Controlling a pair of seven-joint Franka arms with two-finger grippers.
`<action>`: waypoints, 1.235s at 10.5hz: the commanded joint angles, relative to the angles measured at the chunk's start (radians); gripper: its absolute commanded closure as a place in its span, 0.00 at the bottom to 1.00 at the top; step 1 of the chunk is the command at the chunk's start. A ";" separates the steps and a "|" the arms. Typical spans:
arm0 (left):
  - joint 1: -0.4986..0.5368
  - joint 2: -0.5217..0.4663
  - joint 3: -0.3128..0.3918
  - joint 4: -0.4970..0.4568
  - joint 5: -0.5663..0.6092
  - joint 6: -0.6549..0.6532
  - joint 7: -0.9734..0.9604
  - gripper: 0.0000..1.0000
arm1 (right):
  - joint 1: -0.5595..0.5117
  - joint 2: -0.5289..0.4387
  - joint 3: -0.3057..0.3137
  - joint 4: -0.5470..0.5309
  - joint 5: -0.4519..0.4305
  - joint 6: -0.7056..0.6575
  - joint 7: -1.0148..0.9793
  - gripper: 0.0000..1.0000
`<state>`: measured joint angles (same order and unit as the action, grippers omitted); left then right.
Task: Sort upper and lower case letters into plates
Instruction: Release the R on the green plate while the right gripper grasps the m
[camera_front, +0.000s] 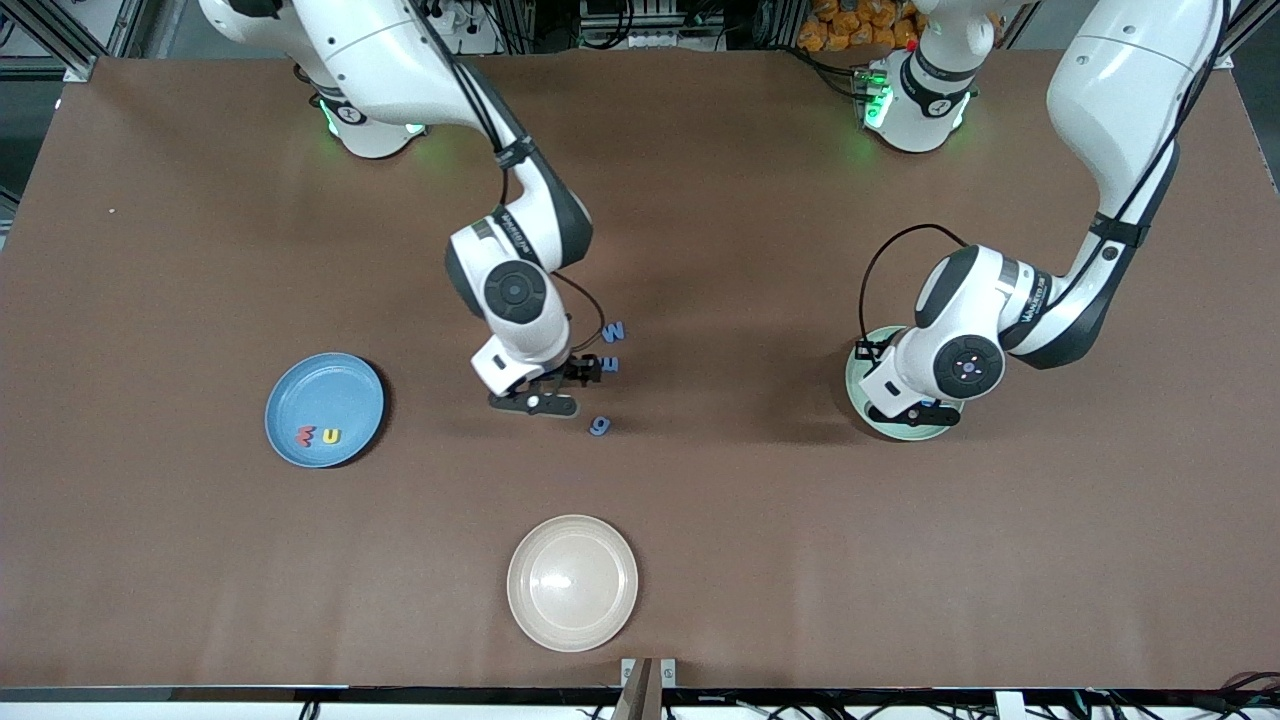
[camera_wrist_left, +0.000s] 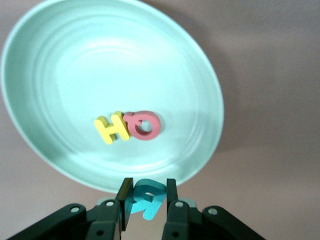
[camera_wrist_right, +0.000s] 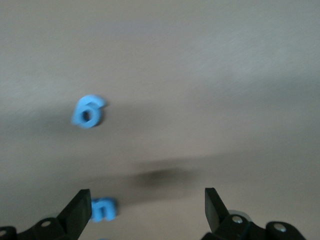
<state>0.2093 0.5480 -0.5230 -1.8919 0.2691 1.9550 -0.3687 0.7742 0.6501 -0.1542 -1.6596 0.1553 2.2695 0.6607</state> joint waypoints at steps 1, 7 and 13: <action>0.015 -0.053 -0.017 -0.084 0.015 0.056 0.020 0.48 | 0.034 0.017 0.027 0.029 0.038 0.025 0.033 0.00; -0.007 -0.033 -0.019 -0.021 -0.105 0.053 -0.073 0.00 | 0.082 0.109 0.027 0.018 0.026 0.150 0.023 0.00; -0.068 -0.014 -0.019 0.011 -0.114 0.053 -0.219 0.00 | 0.080 0.105 0.027 -0.031 0.027 0.137 0.036 0.00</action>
<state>0.1447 0.5302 -0.5444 -1.8968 0.1766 2.0085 -0.5681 0.8489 0.7648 -0.1244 -1.6534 0.1781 2.4120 0.6832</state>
